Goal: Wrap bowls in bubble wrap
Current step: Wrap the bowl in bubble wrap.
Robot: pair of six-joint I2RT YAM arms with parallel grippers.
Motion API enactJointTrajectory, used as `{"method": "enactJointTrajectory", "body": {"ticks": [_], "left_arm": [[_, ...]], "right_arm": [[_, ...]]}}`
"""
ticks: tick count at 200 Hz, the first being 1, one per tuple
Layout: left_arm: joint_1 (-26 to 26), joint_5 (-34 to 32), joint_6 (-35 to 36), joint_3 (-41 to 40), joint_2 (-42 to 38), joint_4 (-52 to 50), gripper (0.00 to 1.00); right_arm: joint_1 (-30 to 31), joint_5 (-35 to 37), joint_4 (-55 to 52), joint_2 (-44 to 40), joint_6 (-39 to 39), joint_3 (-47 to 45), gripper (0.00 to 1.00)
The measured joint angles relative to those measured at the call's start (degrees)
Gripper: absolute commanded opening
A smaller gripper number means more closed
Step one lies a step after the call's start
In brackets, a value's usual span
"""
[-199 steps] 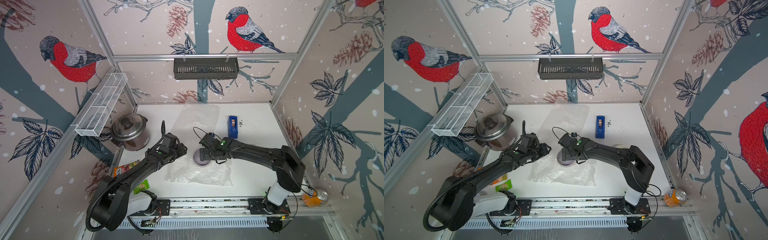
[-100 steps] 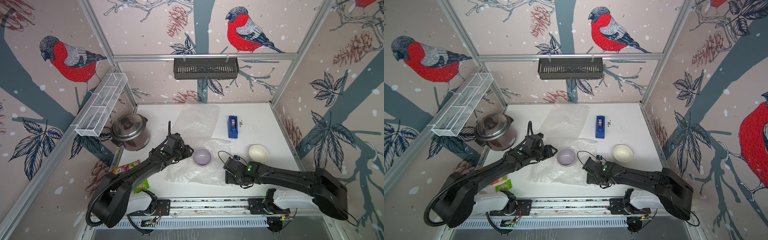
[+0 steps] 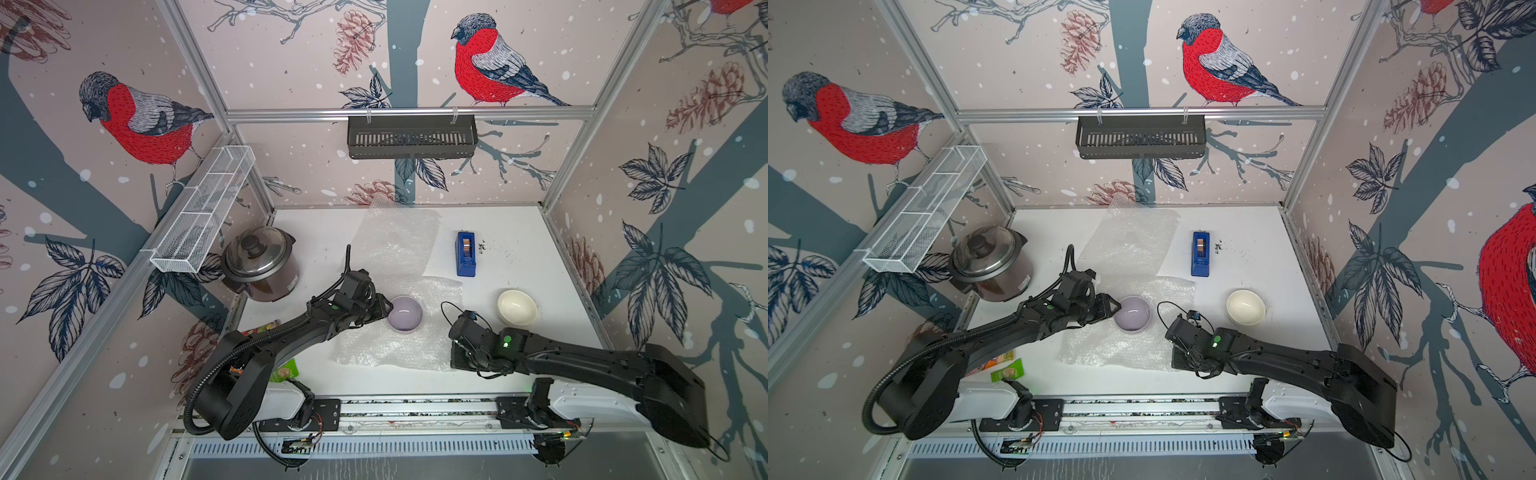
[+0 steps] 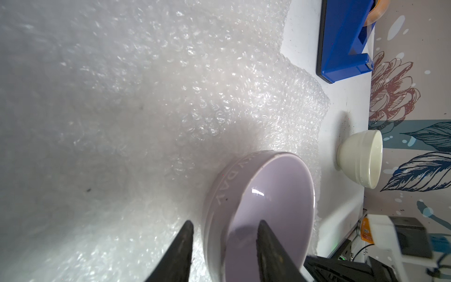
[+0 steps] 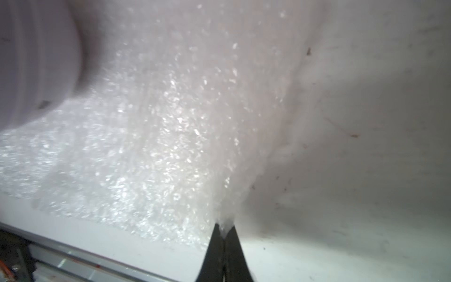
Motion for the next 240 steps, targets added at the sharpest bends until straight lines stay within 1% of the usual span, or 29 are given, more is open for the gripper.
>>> {"method": "enactJointTrajectory", "body": {"ticks": [23, 42, 64, 82, 97, 111, 140, 162, 187, 211, 240], "left_arm": [[-1.03, 0.39, 0.00, 0.00, 0.94, 0.22, 0.42], [-2.51, 0.42, -0.02, -0.04, 1.75, 0.83, 0.40], [-3.06, 0.55, -0.46, -0.59, 1.84, 1.90, 0.40], [-3.10, 0.48, -1.42, -0.98, 1.53, 2.54, 0.40], [-3.10, 0.35, -1.70, -1.31, 0.57, 2.60, 0.45], [-3.13, 0.26, -2.16, -1.51, -0.81, 2.51, 0.52], [-3.23, -1.16, -2.78, -1.86, -5.22, 1.75, 0.63], [-3.28, -2.29, -3.26, -3.96, -9.14, 1.36, 0.67], [-3.34, -1.79, -4.15, -7.32, -11.80, 1.68, 0.67], [-3.56, -0.09, -4.22, -9.03, -11.54, 1.70, 0.67], [-3.61, 1.46, -4.13, -8.11, -8.81, 2.95, 0.65]], "right_arm": [[0.07, 0.09, -0.74, -1.97, -1.46, 4.35, 0.02], [0.00, 0.22, -0.22, -1.75, -3.15, 8.44, 0.01], [-1.57, -0.33, 1.92, 1.70, -5.92, 13.81, 0.01], [-3.96, -0.92, 3.65, 7.04, -8.11, 18.86, 0.01], [-5.05, -1.97, 4.46, 13.22, -10.49, 23.80, 0.01], [-5.70, -3.56, 5.01, 19.06, -12.15, 27.87, 0.01], [-6.95, -5.73, 5.40, 28.94, -14.99, 33.24, 0.01], [-7.87, -7.19, 5.53, 33.14, -16.31, 35.28, 0.01], [-8.74, -8.85, 5.99, 36.00, -16.48, 35.56, 0.01], [-9.20, -10.01, 6.93, 37.53, -16.63, 35.39, 0.01], [-9.40, -10.86, 7.23, 38.40, -16.61, 35.12, 0.03]]}}
